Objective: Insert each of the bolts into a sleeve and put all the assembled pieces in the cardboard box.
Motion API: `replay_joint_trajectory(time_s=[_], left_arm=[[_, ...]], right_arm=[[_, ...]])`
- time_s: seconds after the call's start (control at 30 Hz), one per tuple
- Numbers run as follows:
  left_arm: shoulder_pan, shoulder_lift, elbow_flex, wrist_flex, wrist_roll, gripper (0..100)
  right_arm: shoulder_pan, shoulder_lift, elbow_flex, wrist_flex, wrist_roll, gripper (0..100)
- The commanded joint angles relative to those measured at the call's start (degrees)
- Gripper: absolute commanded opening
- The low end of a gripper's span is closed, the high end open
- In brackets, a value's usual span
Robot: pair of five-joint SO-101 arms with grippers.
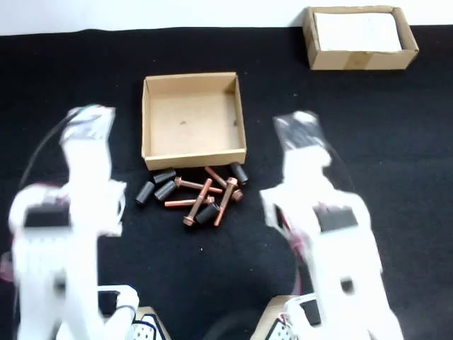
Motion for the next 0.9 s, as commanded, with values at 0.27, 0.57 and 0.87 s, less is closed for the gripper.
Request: replay_joint_trajectory(time_s=[0.27, 0.57, 0.87], left_arm=[[2.51, 6.73, 5.05, -16.62, -5.27, 1], [2.24, 6.73, 22.46, -37.71, -5.19, 20], [-0.48, 6.81, 29.41, -48.79, 0.35, 20]], right_arm=[[-3.47, 16.40, -6.37, -8.75, 5.45, 13.5], [-3.65, 31.69, -12.18, -14.90, 7.30, 18.5], [-3.65, 46.29, -23.16, -18.68, 7.38, 17.4]])
